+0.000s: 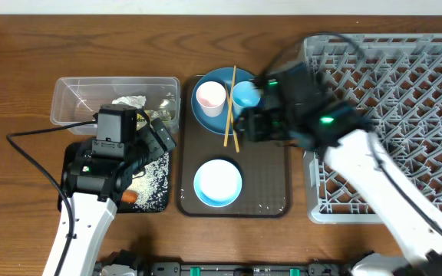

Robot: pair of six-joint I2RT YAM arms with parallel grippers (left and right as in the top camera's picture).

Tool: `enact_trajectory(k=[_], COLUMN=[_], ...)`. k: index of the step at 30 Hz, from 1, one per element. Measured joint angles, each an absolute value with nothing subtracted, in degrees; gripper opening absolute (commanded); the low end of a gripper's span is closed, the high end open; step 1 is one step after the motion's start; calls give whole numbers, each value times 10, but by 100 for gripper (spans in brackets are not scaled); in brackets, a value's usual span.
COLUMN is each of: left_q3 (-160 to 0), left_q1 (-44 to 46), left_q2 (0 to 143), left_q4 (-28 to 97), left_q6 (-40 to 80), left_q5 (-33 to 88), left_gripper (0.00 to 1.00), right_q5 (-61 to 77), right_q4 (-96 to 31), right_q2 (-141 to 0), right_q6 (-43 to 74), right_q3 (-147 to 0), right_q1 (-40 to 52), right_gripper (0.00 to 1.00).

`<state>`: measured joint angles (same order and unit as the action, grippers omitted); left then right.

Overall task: Sort waste into correct bins and load items into the dishwasher rack
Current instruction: 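Move the right gripper from the rack over the chopsticks on the plate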

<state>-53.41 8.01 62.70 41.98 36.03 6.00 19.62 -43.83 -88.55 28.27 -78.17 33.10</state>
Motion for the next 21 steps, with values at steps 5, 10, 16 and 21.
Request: enact_trajectory(k=[5, 10, 16, 21], left_q3=[-534, -534, -534, -534], left_q1=[80, 80, 80, 80], left_q2=[627, 627, 627, 627], left_q4=[420, 420, 420, 420], left_q6=[360, 360, 360, 360], left_q5=[60, 60, 60, 60], left_gripper=[98, 98, 98, 98], right_q5=[152, 103, 71, 57], right_q4=[-400, -396, -395, -395], right_q2=[-951, -999, -1015, -1016], right_q6=[287, 289, 291, 298], right_q3=[-782, -782, -782, -782], right_q1=[376, 389, 389, 391], right_gripper=[42, 42, 41, 41])
